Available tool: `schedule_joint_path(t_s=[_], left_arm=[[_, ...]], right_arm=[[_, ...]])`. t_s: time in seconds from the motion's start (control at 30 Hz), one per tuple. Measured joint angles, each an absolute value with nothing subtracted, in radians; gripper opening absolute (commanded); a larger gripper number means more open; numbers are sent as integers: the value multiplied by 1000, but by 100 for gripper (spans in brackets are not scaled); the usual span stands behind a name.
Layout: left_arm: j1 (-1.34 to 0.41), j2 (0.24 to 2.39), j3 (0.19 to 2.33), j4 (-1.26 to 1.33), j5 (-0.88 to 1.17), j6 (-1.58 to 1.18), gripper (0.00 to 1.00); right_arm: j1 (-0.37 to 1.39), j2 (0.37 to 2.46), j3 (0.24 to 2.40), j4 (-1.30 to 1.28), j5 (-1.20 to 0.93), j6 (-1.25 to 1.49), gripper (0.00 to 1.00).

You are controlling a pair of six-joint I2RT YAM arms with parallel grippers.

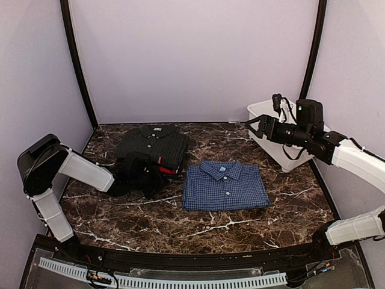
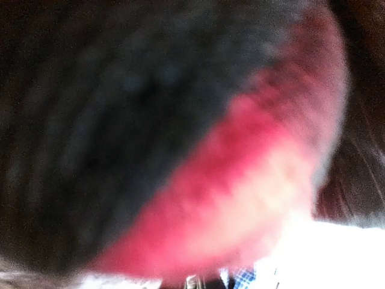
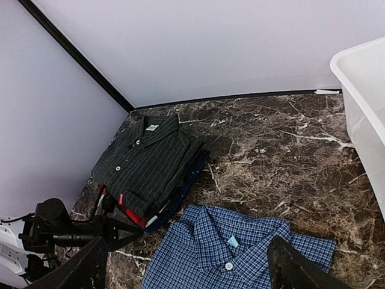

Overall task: Fold and stack the long sleeve shirts
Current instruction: Move the square-folded shirt to the center of the board, then pick up the square-folded shirt from the center of the board.

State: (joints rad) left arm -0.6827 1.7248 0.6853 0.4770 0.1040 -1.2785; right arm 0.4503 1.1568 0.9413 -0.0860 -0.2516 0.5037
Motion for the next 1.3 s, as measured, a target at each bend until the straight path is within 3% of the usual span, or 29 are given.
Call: schedule_joint_path(t_s=[0.37,0.63,0.77,0.97,1.3], left_arm=[[-715,1751,744,466,176,-1240,32],[-727,1544,722,332,187,-1091,52],[-743,1539,796,256,215,-973,58],[-788,1677,972,131,228,-839,63],[-810,1863,1133,-57,183,-740,61]], right_arm=[[450,1195,941,-130,-242,501,89],[450,1259,938,-197,-191,481,89],[450,1282,907,-226,-156,478,89],[443,1320,859,-281,-83,477,89],[417,1328,750,-303,-33,488,89]])
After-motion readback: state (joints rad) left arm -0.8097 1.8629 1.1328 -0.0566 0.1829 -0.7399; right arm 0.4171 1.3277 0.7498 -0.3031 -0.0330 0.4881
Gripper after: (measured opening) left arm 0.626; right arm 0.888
